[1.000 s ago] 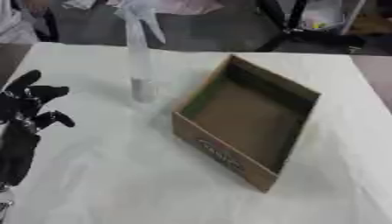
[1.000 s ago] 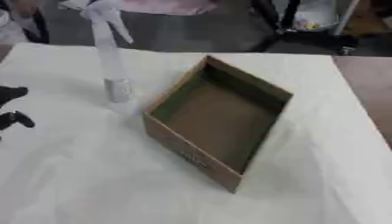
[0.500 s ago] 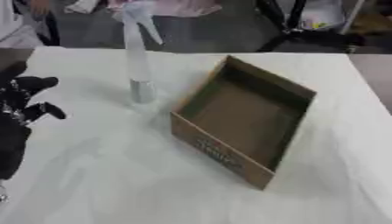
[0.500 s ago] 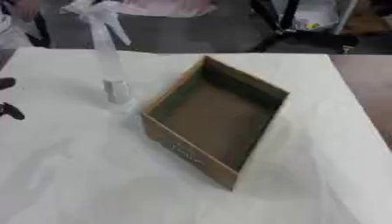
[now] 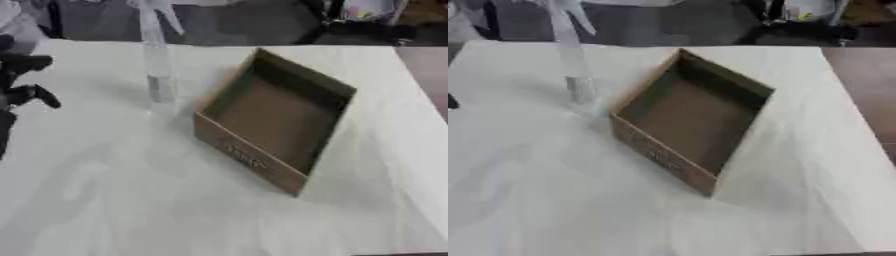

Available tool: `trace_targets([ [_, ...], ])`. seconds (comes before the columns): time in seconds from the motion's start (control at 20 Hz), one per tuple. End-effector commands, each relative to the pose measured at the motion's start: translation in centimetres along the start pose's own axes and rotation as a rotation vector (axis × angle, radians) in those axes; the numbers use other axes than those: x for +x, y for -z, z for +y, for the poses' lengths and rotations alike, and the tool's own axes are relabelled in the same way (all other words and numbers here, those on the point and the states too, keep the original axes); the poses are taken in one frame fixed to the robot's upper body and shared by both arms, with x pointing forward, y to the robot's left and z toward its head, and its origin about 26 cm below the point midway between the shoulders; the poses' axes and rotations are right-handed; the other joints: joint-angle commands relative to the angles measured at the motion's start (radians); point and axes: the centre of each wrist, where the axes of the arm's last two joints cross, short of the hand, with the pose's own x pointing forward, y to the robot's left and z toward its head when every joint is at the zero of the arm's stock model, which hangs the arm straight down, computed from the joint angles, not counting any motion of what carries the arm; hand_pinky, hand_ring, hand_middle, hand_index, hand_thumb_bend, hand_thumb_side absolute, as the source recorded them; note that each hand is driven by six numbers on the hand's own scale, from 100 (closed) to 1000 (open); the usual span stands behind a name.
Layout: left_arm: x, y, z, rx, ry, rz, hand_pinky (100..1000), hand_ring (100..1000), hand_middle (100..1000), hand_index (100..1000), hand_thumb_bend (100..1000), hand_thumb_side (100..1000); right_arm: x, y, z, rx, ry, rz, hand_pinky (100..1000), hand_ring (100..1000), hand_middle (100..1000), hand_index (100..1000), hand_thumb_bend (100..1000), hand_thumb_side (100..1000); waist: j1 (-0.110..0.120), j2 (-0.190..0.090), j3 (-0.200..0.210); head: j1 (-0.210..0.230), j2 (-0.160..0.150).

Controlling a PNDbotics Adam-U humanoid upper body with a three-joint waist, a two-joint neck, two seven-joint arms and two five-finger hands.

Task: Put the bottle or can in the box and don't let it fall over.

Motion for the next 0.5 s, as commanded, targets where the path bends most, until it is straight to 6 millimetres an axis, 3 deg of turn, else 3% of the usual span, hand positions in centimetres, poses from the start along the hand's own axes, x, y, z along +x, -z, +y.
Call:
trace_targets([
  [0.05, 1.9, 1.1, 1.8, -0.096, 0.077, -0.016, 528, 843, 673, 918, 100, 642, 0.9, 0.7, -0.8, 0.016, -0.046, -0.024, 798, 1000, 777, 898, 100, 411, 0.001, -0.030, -0.003, -0.008, 0.011],
  [0.5, 5.5, 4.5, 4.9, -0.325, 0.276, -0.026, 577, 850, 700, 927, 100, 649, 0.7, 0.7, -1.2, 0.049, -0.074, -0.015, 798, 1000, 777, 897, 100, 368, -0.001, -0.043, -0.005, -0.032, -0.016],
])
